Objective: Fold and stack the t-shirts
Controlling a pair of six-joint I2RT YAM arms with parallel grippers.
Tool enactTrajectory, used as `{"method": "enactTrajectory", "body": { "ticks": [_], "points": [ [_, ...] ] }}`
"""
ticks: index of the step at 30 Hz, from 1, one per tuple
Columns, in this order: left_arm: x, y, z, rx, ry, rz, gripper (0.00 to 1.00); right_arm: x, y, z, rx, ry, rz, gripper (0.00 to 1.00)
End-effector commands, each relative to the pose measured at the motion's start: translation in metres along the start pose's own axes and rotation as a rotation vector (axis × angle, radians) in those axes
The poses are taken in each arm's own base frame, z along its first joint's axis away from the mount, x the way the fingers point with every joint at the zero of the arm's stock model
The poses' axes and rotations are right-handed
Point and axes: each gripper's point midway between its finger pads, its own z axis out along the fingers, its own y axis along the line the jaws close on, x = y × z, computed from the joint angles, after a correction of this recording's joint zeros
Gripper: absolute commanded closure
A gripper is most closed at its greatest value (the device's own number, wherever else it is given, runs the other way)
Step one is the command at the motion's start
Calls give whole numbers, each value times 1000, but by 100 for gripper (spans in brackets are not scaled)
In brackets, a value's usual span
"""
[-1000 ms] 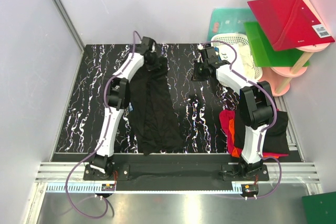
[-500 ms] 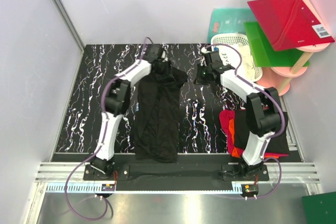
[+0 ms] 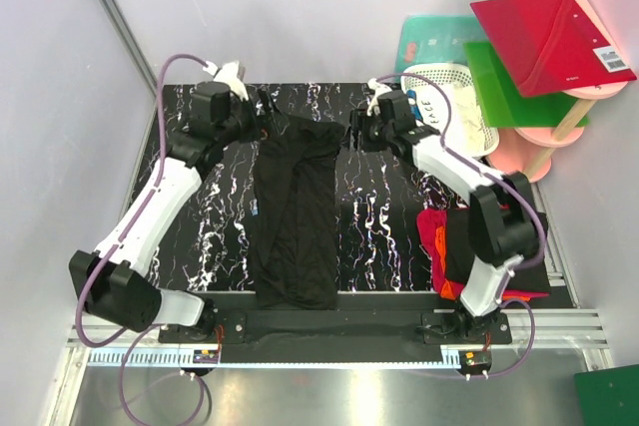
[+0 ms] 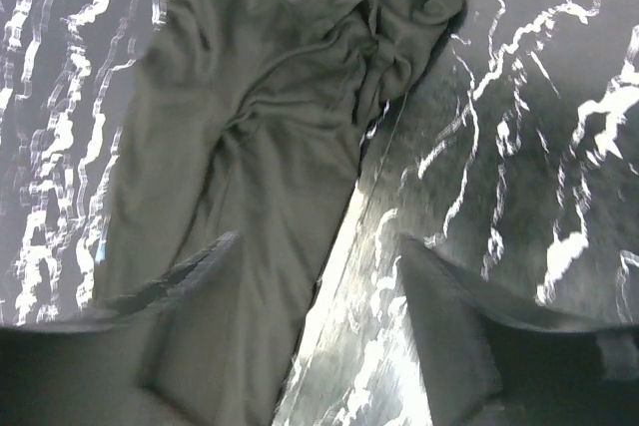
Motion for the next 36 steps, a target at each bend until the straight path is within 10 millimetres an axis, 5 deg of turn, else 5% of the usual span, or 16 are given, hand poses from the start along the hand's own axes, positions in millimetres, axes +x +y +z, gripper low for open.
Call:
{"method": "enactTrajectory", "body": {
  "ticks": [1, 2, 3, 4, 9, 14, 18, 19, 20, 21, 22, 23, 28, 36],
  "points": [
    [39, 26, 3, -66, 84, 3, 17, -16, 13, 40, -43, -19, -36, 74],
    [44, 26, -3, -55, 85, 0, 34, -17, 10, 58, -36, -12, -26, 95],
    [45, 28, -6, -64, 81, -8, 85, -18, 8, 66, -32, -11, -23, 100],
    [48, 29, -10, -71, 81, -17, 100, -18, 7, 74, -31, -6, -24, 100],
    [69, 38, -31, -81, 95, -11, 100, -24, 10, 117, -77, 7, -21, 100],
    [90, 47, -40, -94, 122, -12, 100, -44, 25, 133, -134, -11, -23, 100],
    [106, 53, -38, -105, 166, -18, 100, -38, 21, 157, -128, 35, -16, 100],
    [108, 54, -38, -106, 169, -18, 100, -55, 28, 157, -137, 3, -26, 100],
    [112, 58, -36, -121, 179, -17, 100, -31, 14, 171, -102, 81, -5, 100],
    [112, 58, -35, -123, 180, -17, 100, -28, 13, 175, -94, 100, -1, 100],
    [114, 60, -34, -127, 188, -18, 100, -49, 22, 171, -104, 66, -7, 100],
    [116, 60, -34, -126, 193, -20, 100, -23, 10, 181, -76, 147, 14, 100],
    [125, 65, -25, -139, 226, -22, 100, -12, 0, 184, -31, 177, 23, 100],
    [144, 69, -11, -131, 284, -37, 100, -19, 6, 153, -31, 155, -9, 100]
  ]
}}
